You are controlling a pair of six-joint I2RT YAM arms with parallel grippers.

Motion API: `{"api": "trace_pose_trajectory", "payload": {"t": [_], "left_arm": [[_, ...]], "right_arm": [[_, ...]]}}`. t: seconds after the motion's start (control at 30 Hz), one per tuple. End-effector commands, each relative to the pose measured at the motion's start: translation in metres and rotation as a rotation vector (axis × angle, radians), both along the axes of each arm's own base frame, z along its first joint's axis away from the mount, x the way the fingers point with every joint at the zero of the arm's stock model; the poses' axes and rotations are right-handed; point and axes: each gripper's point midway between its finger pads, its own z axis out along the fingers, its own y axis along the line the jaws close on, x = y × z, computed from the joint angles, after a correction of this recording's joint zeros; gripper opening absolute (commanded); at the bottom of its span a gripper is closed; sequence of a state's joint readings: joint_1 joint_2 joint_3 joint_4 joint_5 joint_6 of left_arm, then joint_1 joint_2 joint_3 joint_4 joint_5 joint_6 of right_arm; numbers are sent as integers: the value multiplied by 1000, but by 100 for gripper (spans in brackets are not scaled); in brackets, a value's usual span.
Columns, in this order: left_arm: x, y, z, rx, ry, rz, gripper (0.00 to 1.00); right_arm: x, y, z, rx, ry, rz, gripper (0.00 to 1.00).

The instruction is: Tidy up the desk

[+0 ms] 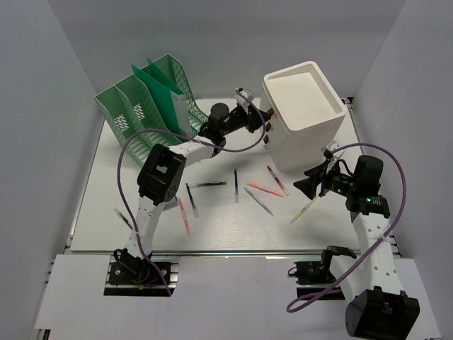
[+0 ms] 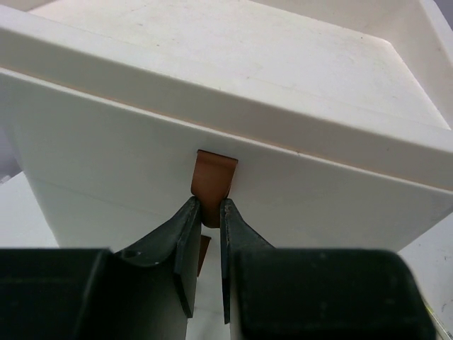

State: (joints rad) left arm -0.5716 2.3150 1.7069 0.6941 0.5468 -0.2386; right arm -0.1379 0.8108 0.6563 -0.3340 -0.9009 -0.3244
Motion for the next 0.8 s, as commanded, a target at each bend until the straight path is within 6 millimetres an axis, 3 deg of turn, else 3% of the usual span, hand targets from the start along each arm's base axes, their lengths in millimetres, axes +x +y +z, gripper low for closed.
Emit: {"api": "trace_pose_trajectory", "payload": {"t": [0.0, 0.07, 0.43, 0.77], "left_arm": [[-4, 19, 44, -22, -71, 42, 0], [-8, 25, 51, -16, -83, 59, 0], [-10, 49, 42, 31, -80, 122, 0], [-14, 83, 41, 62, -73, 188, 0]], "right_arm": [[0, 2, 4, -1, -38, 20, 68], [-1, 2, 4, 0, -35, 20, 68], [0, 0, 3, -3, -36, 13, 68], [-1, 1, 3, -4, -39, 15, 69]]}}
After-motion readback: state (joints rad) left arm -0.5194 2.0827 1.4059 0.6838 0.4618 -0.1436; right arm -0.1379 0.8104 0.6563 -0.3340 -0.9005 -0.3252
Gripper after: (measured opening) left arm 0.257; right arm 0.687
